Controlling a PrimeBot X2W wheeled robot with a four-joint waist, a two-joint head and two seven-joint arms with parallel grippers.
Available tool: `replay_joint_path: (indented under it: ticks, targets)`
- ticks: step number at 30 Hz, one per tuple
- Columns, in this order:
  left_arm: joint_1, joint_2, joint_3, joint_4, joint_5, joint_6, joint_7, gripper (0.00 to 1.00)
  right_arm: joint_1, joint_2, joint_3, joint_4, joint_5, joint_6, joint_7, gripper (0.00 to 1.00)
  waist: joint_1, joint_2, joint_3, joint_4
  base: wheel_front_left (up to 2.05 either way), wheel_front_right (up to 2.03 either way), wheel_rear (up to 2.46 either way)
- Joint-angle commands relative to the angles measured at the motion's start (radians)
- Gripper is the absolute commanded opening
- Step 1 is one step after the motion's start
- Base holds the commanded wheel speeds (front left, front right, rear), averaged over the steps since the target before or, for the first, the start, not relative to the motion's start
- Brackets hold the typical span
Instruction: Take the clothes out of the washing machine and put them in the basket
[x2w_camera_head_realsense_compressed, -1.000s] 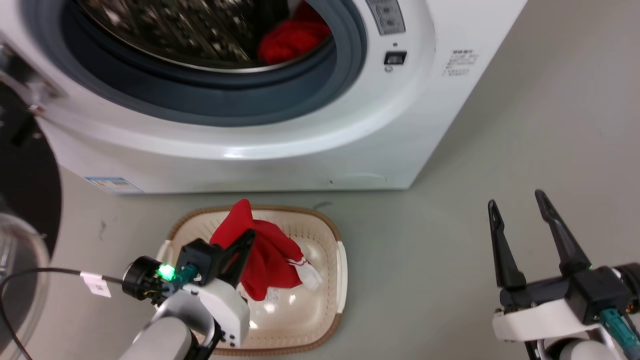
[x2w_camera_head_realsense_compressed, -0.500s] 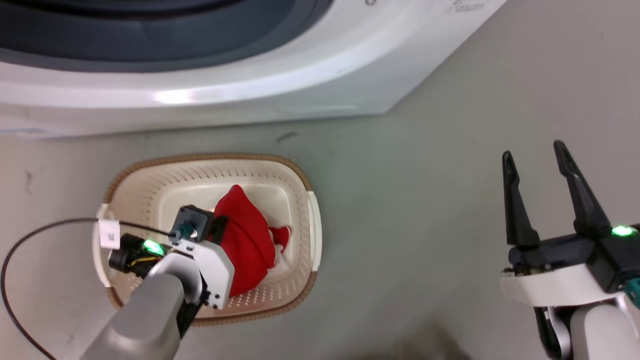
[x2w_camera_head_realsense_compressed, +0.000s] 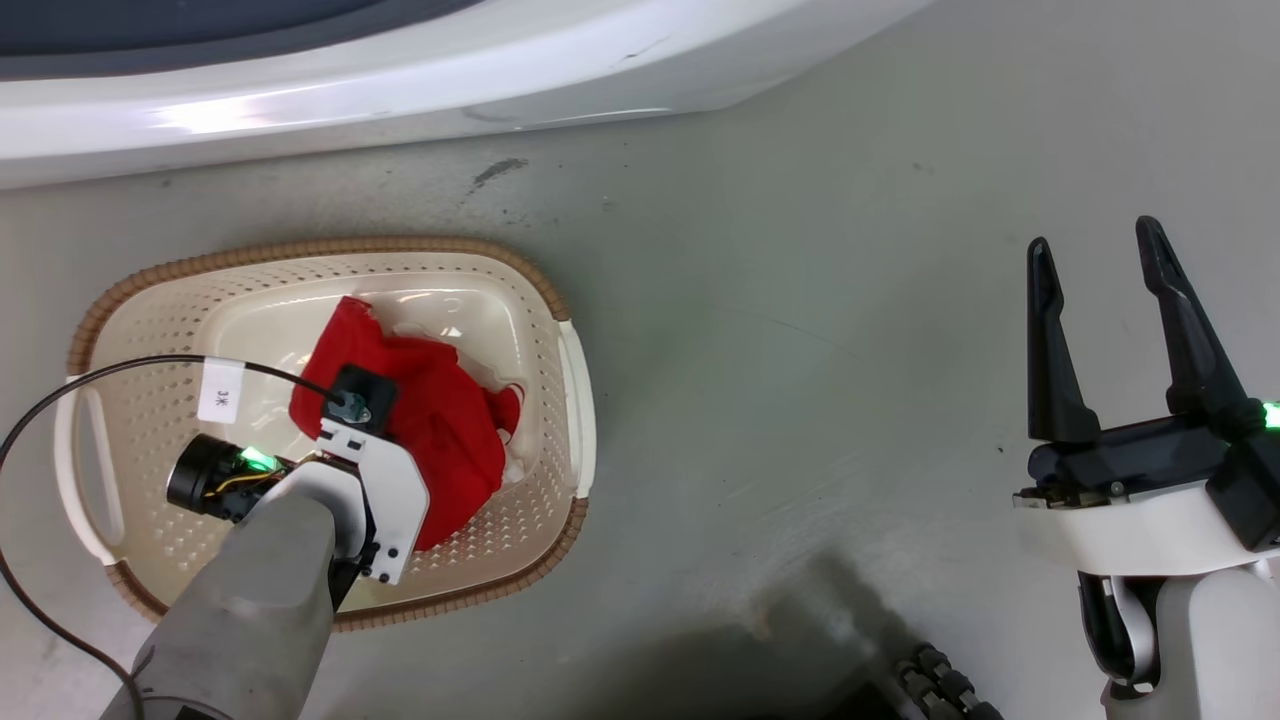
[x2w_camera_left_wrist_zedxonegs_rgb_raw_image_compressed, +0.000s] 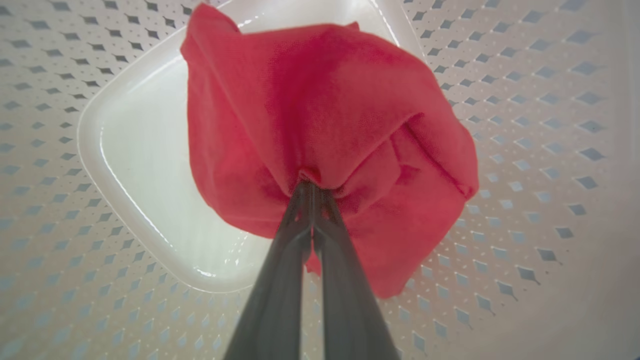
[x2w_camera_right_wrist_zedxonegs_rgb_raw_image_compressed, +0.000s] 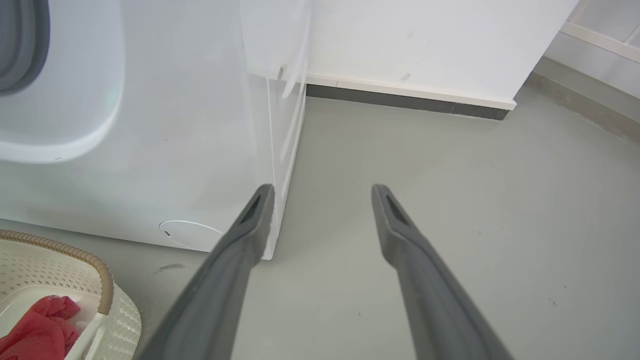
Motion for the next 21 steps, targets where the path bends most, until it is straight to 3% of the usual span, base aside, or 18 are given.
replay_joint_path:
  ticks: [1,3,4,5,10,15,21]
  targets:
    - [-0.014,-0.004,-0.013,0.016,0.006,-0.004,0.016,0.00,-0.019,0.000,0.000,-0.007,0.005,-0.001,-0.002,1.00,-0.0002,0.0000,0.005,-0.011,0.00,0.00,0.00]
    - [-0.015,-0.008,-0.026,0.024,0.014,-0.007,0.008,0.00,-0.021,0.000,0.001,-0.008,0.007,-0.001,-0.002,1.00,-0.0002,0.0000,-0.002,-0.012,0.00,0.00,0.00]
    - [-0.014,-0.012,-0.031,0.027,0.014,-0.007,0.000,0.24,-0.019,0.000,0.001,-0.008,0.007,-0.001,-0.002,1.00,-0.0002,0.0000,-0.009,-0.010,0.00,0.00,0.00]
    - [-0.011,-0.018,-0.030,0.030,0.011,-0.008,-0.009,1.00,-0.016,0.000,0.002,-0.008,0.005,-0.001,-0.002,1.00,-0.0002,0.0000,-0.018,-0.007,0.00,0.00,0.00]
    - [0.017,-0.050,-0.038,0.041,0.005,-0.005,-0.053,1.00,0.007,0.000,0.006,0.005,-0.010,-0.001,-0.002,1.00,-0.0002,0.0000,-0.092,0.025,0.00,0.00,0.00]
    - [0.058,-0.088,0.014,0.039,-0.053,0.014,-0.154,1.00,0.039,0.000,0.022,0.018,-0.022,-0.001,-0.002,1.00,-0.0002,0.0000,-0.192,0.060,0.00,0.00,0.00]
    - [0.119,-0.080,0.060,-0.038,-0.081,0.034,-0.191,1.00,0.085,0.000,0.027,0.029,-0.030,-0.001,-0.002,1.00,-0.0002,0.0000,-0.304,0.092,0.00,0.00,0.00]
